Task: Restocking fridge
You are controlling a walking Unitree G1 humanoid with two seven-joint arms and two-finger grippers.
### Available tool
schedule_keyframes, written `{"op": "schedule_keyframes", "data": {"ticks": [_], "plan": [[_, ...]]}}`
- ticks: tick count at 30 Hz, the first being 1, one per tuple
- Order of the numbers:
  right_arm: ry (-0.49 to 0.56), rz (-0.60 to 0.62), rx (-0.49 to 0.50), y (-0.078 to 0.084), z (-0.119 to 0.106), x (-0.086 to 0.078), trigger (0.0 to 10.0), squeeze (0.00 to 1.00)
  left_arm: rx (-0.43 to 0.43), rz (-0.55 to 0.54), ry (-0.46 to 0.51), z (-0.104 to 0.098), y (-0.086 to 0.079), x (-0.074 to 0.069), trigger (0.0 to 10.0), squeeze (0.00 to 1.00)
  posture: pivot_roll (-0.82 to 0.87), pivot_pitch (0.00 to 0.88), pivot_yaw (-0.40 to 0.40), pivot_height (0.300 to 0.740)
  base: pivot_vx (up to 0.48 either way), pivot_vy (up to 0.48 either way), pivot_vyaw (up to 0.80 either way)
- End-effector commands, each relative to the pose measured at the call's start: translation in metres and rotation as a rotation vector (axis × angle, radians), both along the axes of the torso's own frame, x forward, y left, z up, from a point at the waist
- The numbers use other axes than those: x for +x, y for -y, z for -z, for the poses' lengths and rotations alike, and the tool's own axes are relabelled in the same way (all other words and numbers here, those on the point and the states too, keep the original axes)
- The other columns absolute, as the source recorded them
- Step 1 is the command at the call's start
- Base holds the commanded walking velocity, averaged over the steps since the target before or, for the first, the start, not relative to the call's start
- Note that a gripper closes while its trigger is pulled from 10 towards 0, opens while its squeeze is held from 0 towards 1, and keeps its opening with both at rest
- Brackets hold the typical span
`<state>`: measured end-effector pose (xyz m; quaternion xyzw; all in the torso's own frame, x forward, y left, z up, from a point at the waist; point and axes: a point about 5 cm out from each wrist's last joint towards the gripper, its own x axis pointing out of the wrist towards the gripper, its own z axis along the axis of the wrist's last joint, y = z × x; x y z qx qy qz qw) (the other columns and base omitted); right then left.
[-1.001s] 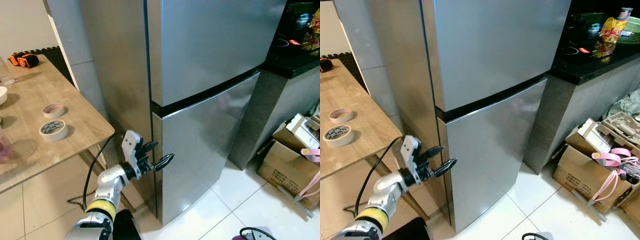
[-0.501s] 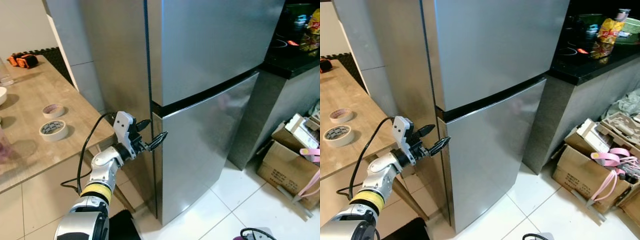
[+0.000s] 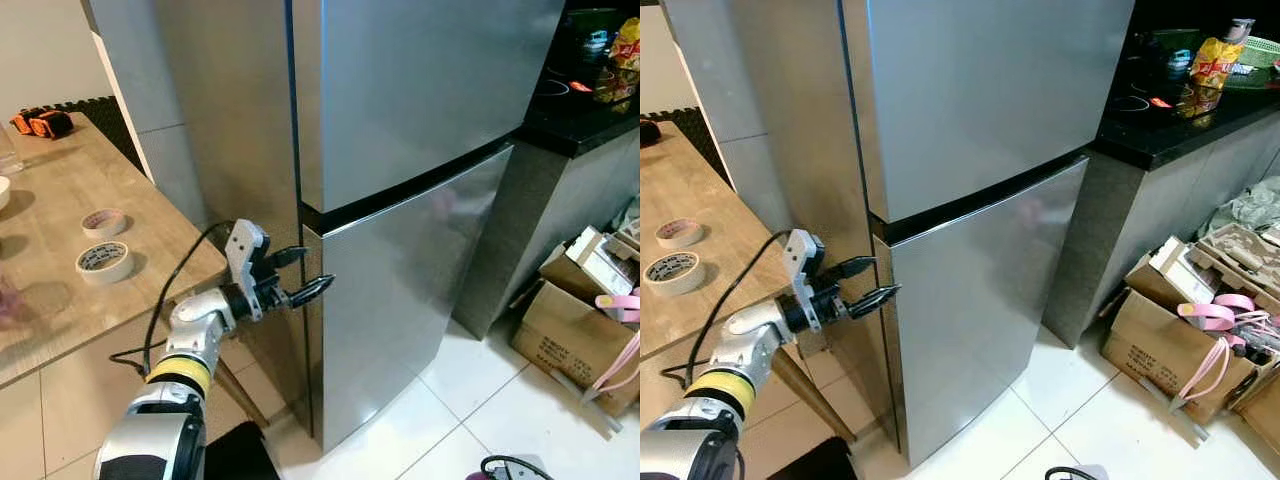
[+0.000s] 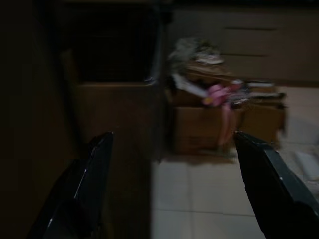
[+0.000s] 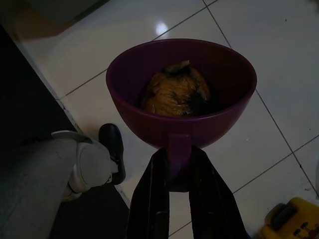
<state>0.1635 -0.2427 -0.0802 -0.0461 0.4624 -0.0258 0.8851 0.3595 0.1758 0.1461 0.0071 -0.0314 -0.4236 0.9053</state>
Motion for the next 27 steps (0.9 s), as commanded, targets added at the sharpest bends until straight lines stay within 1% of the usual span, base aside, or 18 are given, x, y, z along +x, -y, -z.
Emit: {"op": "schedule_keyframes", "data": {"ticks": [1, 2, 3, 6, 9, 12, 13, 14, 15, 16, 17, 18, 19, 22, 27], "plan": [[0.016, 0.007, -0.005, 0.002, -0.002, 0.003, 10.0, 0.00, 0.041, -0.023, -0.011, 0.004, -0.005, -0.001, 10.0, 1.00, -0.10, 0.000, 0.007, 0.740, 0.000, 0.000, 0.00], [0.015, 0.007, -0.005, 0.002, -0.002, 0.003, 10.0, 0.00, 0.041, -0.058, -0.014, 0.004, -0.007, 0.000, 10.0, 0.67, -0.10, 0.000, 0.007, 0.740, 0.000, 0.000, 0.00], [0.015, 0.007, -0.005, 0.002, -0.002, 0.003, 10.0, 0.00, 0.038, -0.083, -0.020, 0.005, -0.009, 0.001, 10.0, 0.00, -0.09, 0.000, 0.009, 0.740, 0.000, 0.000, 0.00], [0.013, 0.004, -0.004, 0.002, -0.002, 0.002, 10.0, 0.00, 0.014, -0.098, -0.035, 0.007, -0.009, 0.001, 10.0, 0.00, -0.09, 0.000, 0.009, 0.740, 0.000, 0.000, 0.00], [0.015, 0.002, -0.004, 0.002, -0.002, 0.002, 10.0, 0.00, -0.012, -0.085, -0.052, 0.007, -0.005, 0.002, 10.0, 0.00, -0.10, 0.000, 0.005, 0.740, 0.000, 0.000, 0.00], [0.015, 0.001, -0.005, 0.002, -0.002, 0.002, 10.0, 0.00, -0.017, -0.081, -0.053, 0.007, -0.004, 0.002, 10.0, 0.00, -0.10, 0.000, 0.005, 0.740, 0.000, 0.000, 0.00], [0.017, -0.002, -0.005, 0.002, -0.002, 0.002, 10.0, 0.00, -0.027, -0.066, -0.054, 0.006, -0.001, 0.003, 10.0, 0.00, -0.10, 0.007, 0.003, 0.740, 0.000, 0.000, 0.00], [0.017, -0.002, -0.005, 0.002, -0.002, 0.002, 10.0, 0.00, -0.027, -0.066, -0.054, 0.006, -0.001, 0.003, 10.0, 0.00, -0.10, 0.007, 0.003, 0.740, 0.000, 0.000, 0.00], [0.017, -0.013, -0.007, 0.002, -0.002, 0.002, 10.0, 0.00, -0.028, -0.037, -0.044, 0.002, 0.005, 0.005, 10.0, 0.00, -0.10, 0.046, -0.004, 0.740, 0.000, 0.000, 0.00], [0.016, -0.022, -0.008, 0.003, -0.002, 0.001, 10.0, 0.00, -0.028, -0.014, -0.036, -0.001, 0.009, 0.006, 10.0, 0.00, -0.10, 0.050, -0.005, 0.740, 0.000, 0.000, 0.00], [0.016, -0.022, -0.008, 0.003, -0.002, 0.001, 10.0, 0.00, -0.028, -0.014, -0.036, -0.001, 0.009, 0.006, 10.0, 0.00, -0.10, 0.050, -0.005, 0.740, 0.000, 0.000, 0.00], [0.016, -0.032, -0.009, 0.003, -0.002, 0.001, 10.0, 0.00, -0.031, 0.000, -0.028, -0.004, 0.013, 0.008, 10.0, 0.00, -0.10, 0.055, -0.005, 0.740, 0.000, 0.000, 0.00], [0.017, -0.040, -0.010, 0.003, -0.002, 0.000, 10.0, 0.00, -0.025, 0.013, -0.016, -0.008, 0.015, 0.009, 10.0, 0.00, -0.10, 0.079, -0.002, 0.740, 0.000, 0.000, 0.00], [0.028, -0.047, -0.005, 0.001, -0.002, 0.001, 10.0, 0.00, -0.017, 0.023, 0.014, -0.018, 0.016, 0.013, 10.0, 0.00, -0.10, 0.098, 0.003, 0.740, 0.000, 0.000, 0.00], [0.035, -0.052, 0.000, -0.002, -0.002, 0.002, 10.0, 0.00, -0.022, 0.012, 0.041, -0.026, 0.016, 0.016, 10.0, 0.00, -0.10, 0.118, 0.009, 0.740, 0.000, 0.000, 0.00]]}}
